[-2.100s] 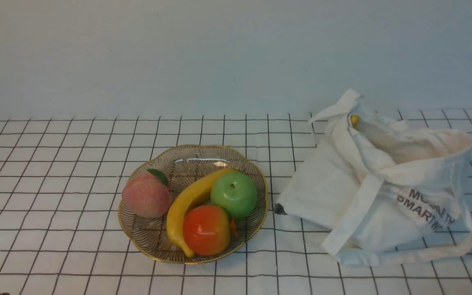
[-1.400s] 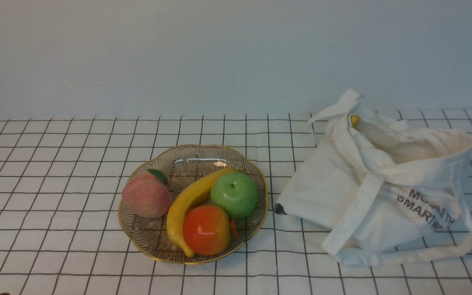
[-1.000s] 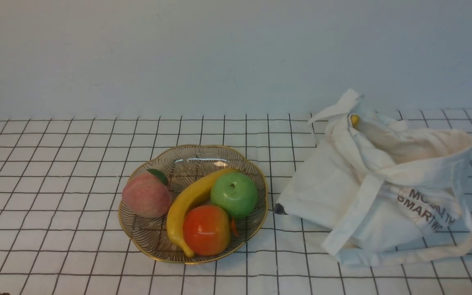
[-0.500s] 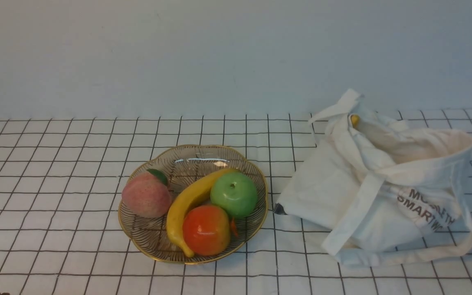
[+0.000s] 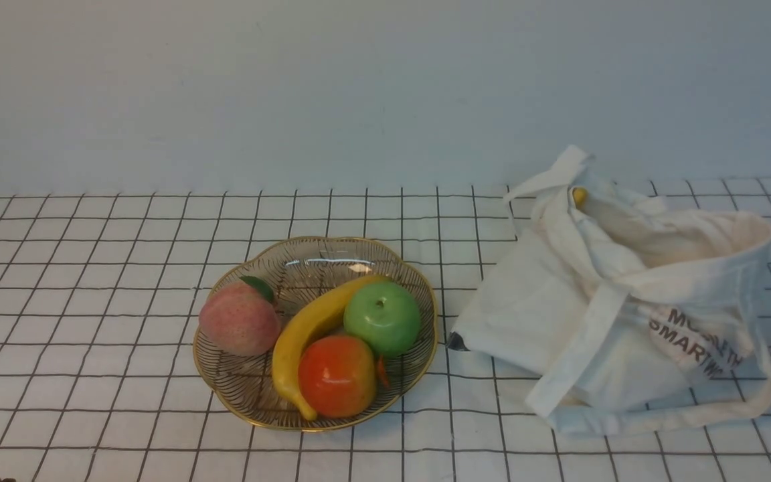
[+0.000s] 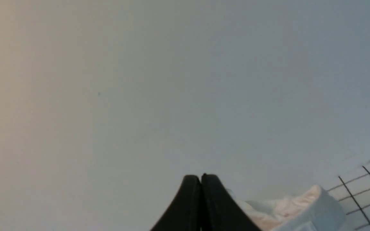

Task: Take the fruit out of the bag on the white checkered tablecloth and place them on the plate.
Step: 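Reach into the bag and grasp the banana with the right gripper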

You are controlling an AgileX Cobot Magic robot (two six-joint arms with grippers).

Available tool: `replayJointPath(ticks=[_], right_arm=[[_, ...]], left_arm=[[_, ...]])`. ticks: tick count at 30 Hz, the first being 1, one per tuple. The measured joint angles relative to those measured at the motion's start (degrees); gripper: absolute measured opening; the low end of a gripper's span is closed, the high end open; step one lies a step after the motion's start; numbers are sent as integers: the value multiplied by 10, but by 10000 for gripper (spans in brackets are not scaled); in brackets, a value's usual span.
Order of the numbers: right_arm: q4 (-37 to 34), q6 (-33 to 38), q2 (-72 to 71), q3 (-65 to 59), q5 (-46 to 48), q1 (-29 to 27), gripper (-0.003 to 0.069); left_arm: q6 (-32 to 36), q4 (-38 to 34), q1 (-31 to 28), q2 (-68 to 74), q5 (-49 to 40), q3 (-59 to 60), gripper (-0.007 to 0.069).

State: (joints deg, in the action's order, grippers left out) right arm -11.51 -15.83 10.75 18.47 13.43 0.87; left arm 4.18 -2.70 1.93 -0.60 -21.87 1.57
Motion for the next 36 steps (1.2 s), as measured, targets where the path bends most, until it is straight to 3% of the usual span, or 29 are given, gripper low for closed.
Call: replayJointPath(ticks=[4, 9, 13, 22, 27, 36], right_arm=[[46, 40, 176, 133, 130, 0, -15], [51, 107, 356, 249, 200, 0, -15], [3, 178, 516, 350, 216, 0, -15], [-109, 324, 728, 479, 220, 27, 6], [-136, 351, 854, 558, 220, 69, 80], [-139, 334, 967, 623, 219, 74, 262]], left_arm=[[0, 0, 0, 0, 0, 0, -8], [0, 0, 0, 0, 0, 0, -8], [0, 0, 0, 0, 0, 0, -8], [0, 0, 0, 0, 0, 0, -8], [0, 0, 0, 0, 0, 0, -8], [0, 0, 0, 0, 0, 0, -8]])
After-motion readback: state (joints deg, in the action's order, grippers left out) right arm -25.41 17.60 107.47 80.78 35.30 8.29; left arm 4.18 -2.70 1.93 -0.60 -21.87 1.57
